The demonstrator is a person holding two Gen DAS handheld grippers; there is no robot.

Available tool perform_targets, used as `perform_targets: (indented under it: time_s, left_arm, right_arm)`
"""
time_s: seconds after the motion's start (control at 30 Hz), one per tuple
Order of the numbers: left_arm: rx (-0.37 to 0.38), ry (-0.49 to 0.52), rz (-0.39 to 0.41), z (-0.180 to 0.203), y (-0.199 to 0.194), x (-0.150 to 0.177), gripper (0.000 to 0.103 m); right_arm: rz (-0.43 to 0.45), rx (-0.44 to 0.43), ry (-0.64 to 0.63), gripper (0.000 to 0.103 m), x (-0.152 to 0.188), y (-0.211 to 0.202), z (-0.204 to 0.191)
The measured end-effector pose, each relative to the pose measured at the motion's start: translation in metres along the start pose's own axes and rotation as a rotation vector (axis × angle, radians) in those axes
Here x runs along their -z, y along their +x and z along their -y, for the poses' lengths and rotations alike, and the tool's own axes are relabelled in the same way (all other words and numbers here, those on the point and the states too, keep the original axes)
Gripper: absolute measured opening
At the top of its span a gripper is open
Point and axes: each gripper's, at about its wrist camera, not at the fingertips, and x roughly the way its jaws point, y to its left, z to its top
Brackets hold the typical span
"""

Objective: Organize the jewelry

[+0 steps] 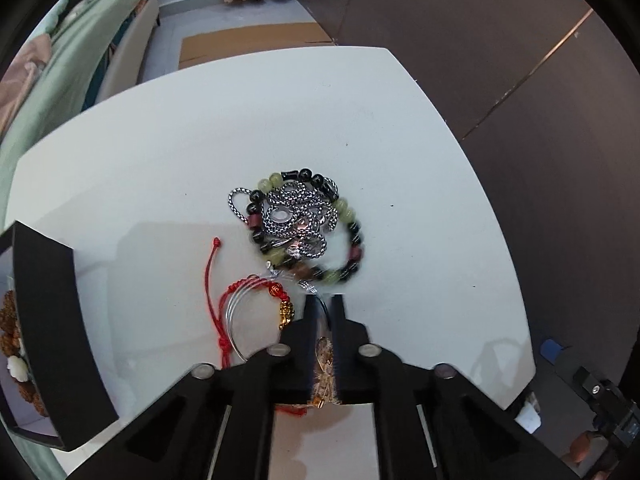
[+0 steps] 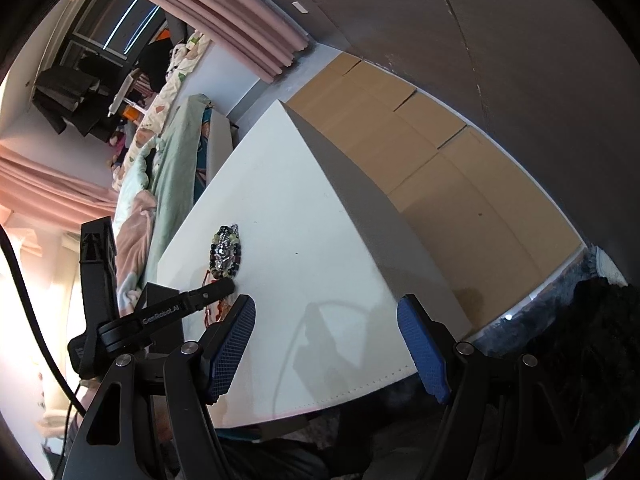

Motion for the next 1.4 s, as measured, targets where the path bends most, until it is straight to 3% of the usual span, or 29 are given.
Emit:
perform_targets:
  time_s: [0.27, 0.47, 0.57, 0.8, 1.0, 1.1, 1.17, 1.23, 1.27, 1.3, 1.37, 1.4]
  left_arm:
    - [0.046, 0.003, 0.080, -0.004, -0.033, 0.009, 0.002]
    - [0.101, -0.023, 0.137, -0.020, -0.060, 0.019, 0.001]
    - [0.128, -0.055, 0.169, -0.035, -0.075, 0.025, 0.001]
    - [0.194, -0.101, 0.235, -0.068, -0.108, 0.032, 0.001]
    - [0.242, -0.121, 0.190, -0.080, -0.100, 0.032, 0.001]
    - [0.246, -0.124, 0.125, -0.078, -0.085, 0.032, 0.002]
    - [0.245, -0.109, 0.121, -0.073, -0.080, 0.032, 0.003]
    - [0.242, -0.098, 0.115, -0.069, -0.076, 0.032, 0.010]
    - [0.239, -0.095, 0.111, -0.066, -0.074, 0.032, 0.024]
    - [0.238, -0.090, 0.107, -0.063, -0.071, 0.031, 0.048]
    - [0.233, -0.081, 0.105, -0.058, -0.067, 0.030, 0.075]
    - [0.225, -0.077, 0.107, -0.055, -0.064, 0.029, 0.075]
  right_arm:
    - [-0.013, -0.013, -0.049, 0.074, 0.004, 0.008, -0.023]
    - [-0.076, -0.023, -0.093, 0.064, 0.013, 0.032, -0.056]
    - [-0.111, -0.025, -0.088, 0.053, 0.017, 0.047, -0.067]
    - [-0.158, 0.037, -0.107, 0.046, 0.025, 0.079, -0.096]
    - [-0.160, 0.076, -0.105, 0.046, 0.025, 0.086, -0.106]
    - [-0.149, 0.060, -0.088, 0.047, 0.025, 0.080, -0.101]
    - [-0.136, 0.067, -0.079, 0.060, 0.024, 0.073, -0.094]
    - [-0.115, 0.079, -0.061, 0.066, 0.023, 0.065, -0.084]
    - [-0.105, 0.084, -0.051, 0.066, 0.022, 0.060, -0.079]
    - [-0.099, 0.089, -0.044, 0.066, 0.020, 0.057, -0.075]
    - [-0.089, 0.095, -0.035, 0.066, 0.018, 0.051, -0.069]
    - [-0.082, 0.095, -0.031, 0.066, 0.016, 0.048, -0.066]
